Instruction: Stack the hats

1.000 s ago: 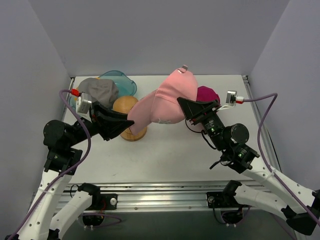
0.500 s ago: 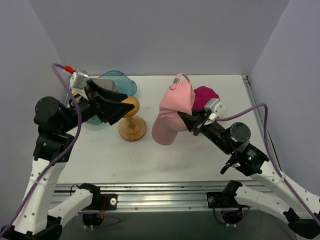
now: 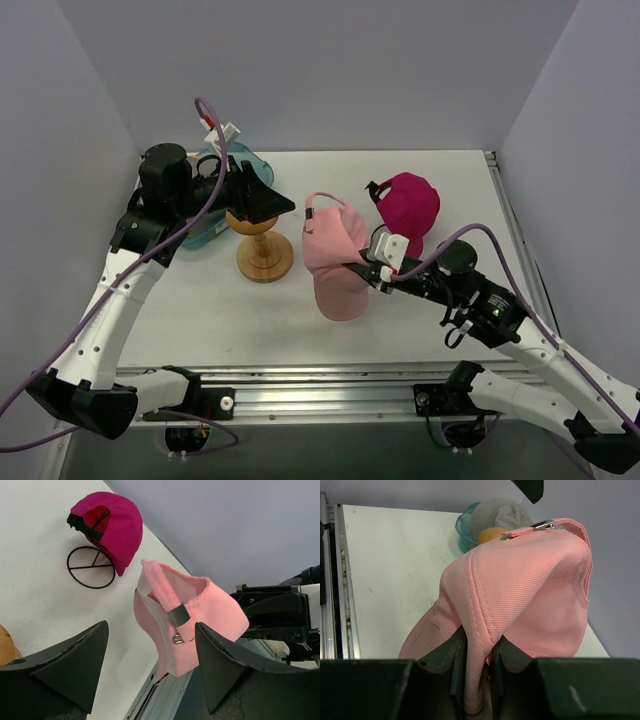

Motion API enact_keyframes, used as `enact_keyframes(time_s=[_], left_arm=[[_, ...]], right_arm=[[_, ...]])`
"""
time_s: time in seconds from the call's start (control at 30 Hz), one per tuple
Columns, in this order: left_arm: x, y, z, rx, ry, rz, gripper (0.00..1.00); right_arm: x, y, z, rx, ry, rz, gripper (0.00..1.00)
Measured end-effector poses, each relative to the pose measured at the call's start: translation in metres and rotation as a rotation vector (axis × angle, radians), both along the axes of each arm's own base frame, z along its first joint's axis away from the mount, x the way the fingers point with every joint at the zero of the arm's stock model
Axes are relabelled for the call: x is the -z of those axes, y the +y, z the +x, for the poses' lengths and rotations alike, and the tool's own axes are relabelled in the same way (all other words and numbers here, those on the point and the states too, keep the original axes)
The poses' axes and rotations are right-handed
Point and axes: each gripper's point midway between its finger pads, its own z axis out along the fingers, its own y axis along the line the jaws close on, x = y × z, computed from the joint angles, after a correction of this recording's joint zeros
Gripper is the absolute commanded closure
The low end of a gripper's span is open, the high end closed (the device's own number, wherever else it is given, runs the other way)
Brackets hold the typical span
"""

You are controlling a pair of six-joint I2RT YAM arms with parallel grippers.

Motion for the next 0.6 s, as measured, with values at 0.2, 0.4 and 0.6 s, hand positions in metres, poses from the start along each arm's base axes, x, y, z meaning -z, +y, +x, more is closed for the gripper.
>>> enact_keyframes(time_s=[0.2,0.4,0.6], left_arm=[[0.009,-0.008,-0.004,0.031,0.02,0.022,0.23],[0.03,-0.015,0.003,0.04,0.079,0.06,0.25],[0.061,-0.02,0.012,0.023,0.159,0.132,0.27]], right_arm=[[0.027,0.015,-0.001,-0.067,0.042,-0.05,0.98],[0.046,0.018,-0.004,-0.095,0.063,-0.079,0.98],[0.042,0.018,-0.008,-0.11,0.035,-0.066,0.98]])
